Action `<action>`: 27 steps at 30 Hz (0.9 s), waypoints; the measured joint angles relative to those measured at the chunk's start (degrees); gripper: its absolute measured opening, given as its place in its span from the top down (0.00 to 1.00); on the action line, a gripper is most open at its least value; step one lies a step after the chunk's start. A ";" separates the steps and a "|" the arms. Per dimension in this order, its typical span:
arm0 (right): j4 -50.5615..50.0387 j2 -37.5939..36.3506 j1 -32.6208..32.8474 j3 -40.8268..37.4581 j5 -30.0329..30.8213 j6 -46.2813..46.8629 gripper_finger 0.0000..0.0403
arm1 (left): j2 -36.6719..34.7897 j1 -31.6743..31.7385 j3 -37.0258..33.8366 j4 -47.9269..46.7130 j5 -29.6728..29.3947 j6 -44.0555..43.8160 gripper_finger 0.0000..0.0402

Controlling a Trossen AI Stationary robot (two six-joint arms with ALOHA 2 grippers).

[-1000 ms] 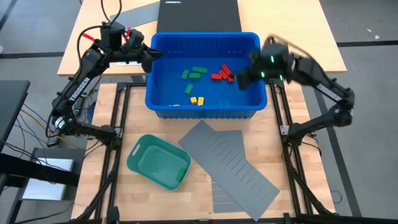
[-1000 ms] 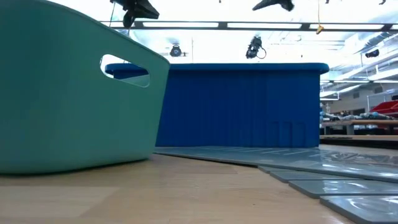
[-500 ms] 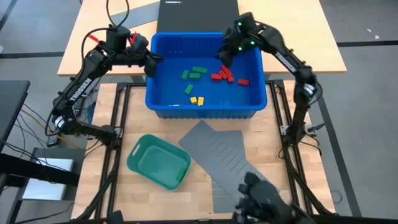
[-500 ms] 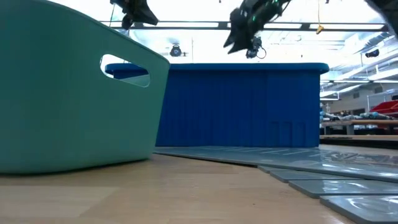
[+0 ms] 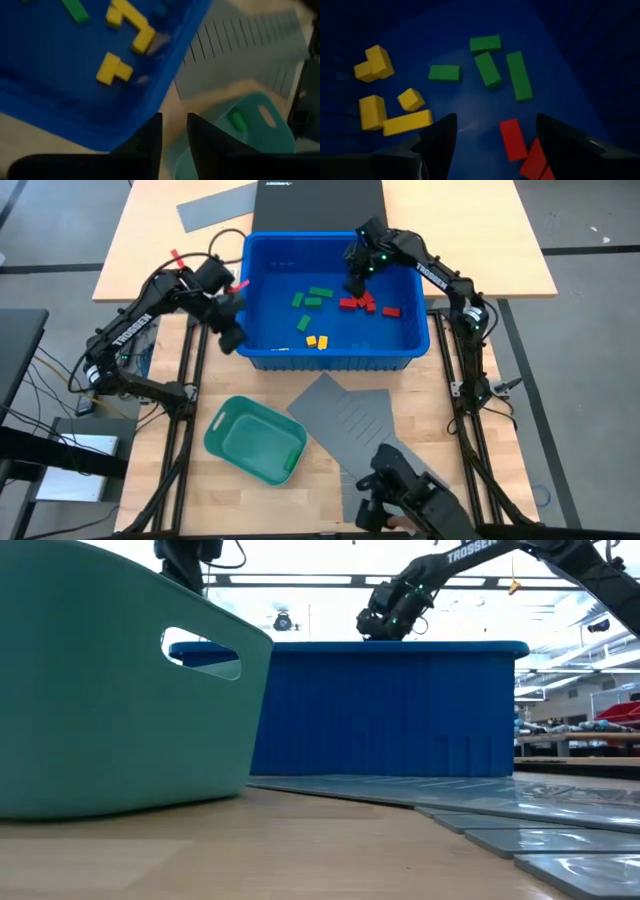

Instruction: Sort Items/Unsort Items

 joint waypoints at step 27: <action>3.94 15.17 -4.02 -3.04 0.87 -10.14 0.36 | -0.04 -4.27 0.02 -4.99 -3.33 -1.89 0.65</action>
